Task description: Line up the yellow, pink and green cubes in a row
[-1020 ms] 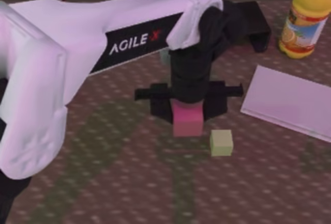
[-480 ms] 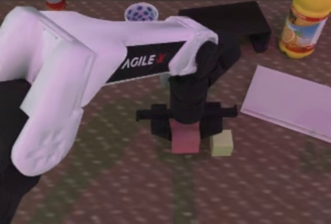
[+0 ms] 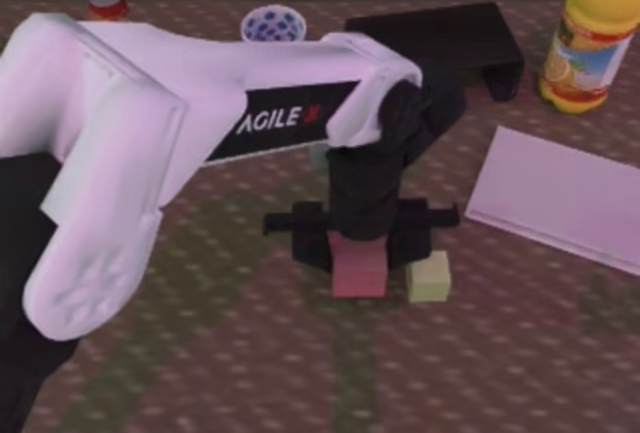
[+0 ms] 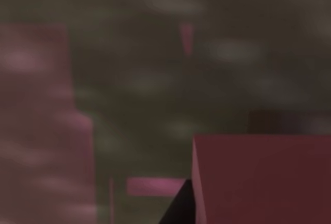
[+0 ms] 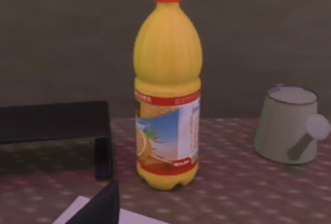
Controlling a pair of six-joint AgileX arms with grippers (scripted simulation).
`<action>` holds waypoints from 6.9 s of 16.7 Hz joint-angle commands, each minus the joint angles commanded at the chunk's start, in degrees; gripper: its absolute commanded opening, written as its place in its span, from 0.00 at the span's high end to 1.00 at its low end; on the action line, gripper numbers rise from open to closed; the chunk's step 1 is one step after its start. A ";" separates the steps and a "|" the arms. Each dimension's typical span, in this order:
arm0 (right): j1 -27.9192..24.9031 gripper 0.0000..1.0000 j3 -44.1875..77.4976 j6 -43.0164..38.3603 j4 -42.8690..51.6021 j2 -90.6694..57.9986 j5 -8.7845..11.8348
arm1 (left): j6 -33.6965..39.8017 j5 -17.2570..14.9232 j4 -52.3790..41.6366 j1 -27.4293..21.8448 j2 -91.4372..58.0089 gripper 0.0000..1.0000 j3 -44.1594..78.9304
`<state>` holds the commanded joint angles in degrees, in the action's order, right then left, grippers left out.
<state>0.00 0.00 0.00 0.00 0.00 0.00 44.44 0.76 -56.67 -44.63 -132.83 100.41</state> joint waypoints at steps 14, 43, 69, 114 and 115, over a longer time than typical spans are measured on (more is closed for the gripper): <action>0.00 0.00 0.00 0.00 0.00 0.00 0.00 | 0.00 0.00 0.00 0.00 0.00 0.00 0.00; 0.00 0.00 0.00 0.00 0.00 0.00 0.00 | -56.15 -0.51 -14.50 24.87 1.76 0.00 11.32; 0.00 0.00 0.00 0.00 0.00 0.00 0.00 | -89.93 -1.03 2.94 41.61 -2.93 0.00 -0.91; 0.00 0.00 0.00 0.00 0.00 0.00 0.00 | -73.28 -1.21 -9.43 34.96 5.57 1.00 3.08; 0.00 0.00 0.00 0.00 0.00 0.00 0.00 | -68.99 -1.18 -9.19 33.20 6.49 1.00 1.72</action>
<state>0.00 0.00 0.00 0.00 0.00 0.00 -24.54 -0.43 -65.86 -11.43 -126.34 102.13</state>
